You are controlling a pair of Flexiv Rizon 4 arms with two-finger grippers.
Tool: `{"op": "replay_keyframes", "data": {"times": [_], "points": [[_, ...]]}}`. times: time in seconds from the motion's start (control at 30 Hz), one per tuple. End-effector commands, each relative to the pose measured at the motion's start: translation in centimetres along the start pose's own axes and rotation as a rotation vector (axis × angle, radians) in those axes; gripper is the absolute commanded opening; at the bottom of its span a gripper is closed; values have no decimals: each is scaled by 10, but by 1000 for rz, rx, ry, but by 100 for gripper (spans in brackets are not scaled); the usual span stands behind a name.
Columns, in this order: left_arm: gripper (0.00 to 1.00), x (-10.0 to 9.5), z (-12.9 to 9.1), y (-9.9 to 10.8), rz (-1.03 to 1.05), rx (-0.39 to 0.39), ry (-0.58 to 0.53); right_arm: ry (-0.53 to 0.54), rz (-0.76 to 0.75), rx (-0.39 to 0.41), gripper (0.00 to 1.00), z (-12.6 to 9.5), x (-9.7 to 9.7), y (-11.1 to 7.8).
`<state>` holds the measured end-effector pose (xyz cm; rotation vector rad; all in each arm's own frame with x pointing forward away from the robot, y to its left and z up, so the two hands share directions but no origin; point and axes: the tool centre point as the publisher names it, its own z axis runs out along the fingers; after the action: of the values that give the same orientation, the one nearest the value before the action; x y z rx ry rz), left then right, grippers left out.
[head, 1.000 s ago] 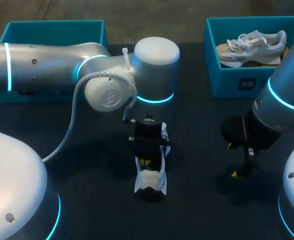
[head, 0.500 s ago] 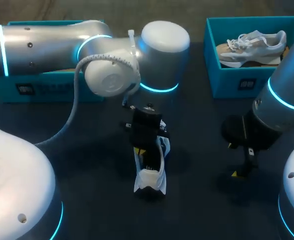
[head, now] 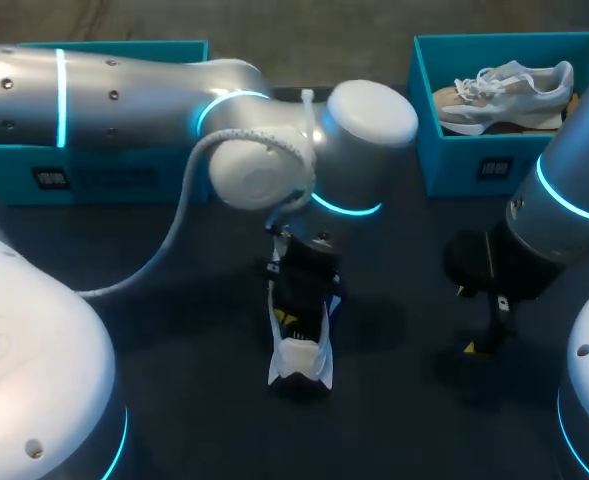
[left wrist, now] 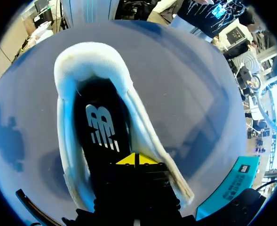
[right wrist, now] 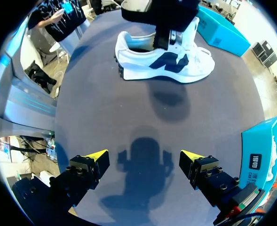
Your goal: Take the shoe out of the shoebox, open the shoe tongue, remove and reinsert the insole, then place the shoe into the shoebox
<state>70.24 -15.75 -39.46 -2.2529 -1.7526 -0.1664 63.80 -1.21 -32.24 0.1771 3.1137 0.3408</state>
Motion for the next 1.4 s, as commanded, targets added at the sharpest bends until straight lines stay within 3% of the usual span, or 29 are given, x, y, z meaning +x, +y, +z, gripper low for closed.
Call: {"op": "replay_keyframes", "data": {"times": [0.03,0.2,0.37,0.73,0.9,1.07,1.23,1.4], "points": [[0,-5,16,0,-19,19,-27,-3,0,-1,100,0,2,-1],[0,-3,30,-2,-87,38,-124,-3,0,-1,100,0,2,-1],[0,-1,28,-3,-155,31,-201,-3,0,-1,100,0,2,-1],[0,6,-12,-13,-134,0,-238,-3,0,-1,100,0,2,-1],[0,-5,-25,-21,-133,26,-287,-3,0,-1,100,0,2,-1],[0,-22,-24,-28,-137,68,-298,-3,0,-1,100,0,2,-1],[0,-40,-12,-42,-109,110,-295,-3,0,-1,100,0,2,-1],[0,-50,10,-40,-111,124,-263,-3,0,-1,100,0,2,-1]]}}
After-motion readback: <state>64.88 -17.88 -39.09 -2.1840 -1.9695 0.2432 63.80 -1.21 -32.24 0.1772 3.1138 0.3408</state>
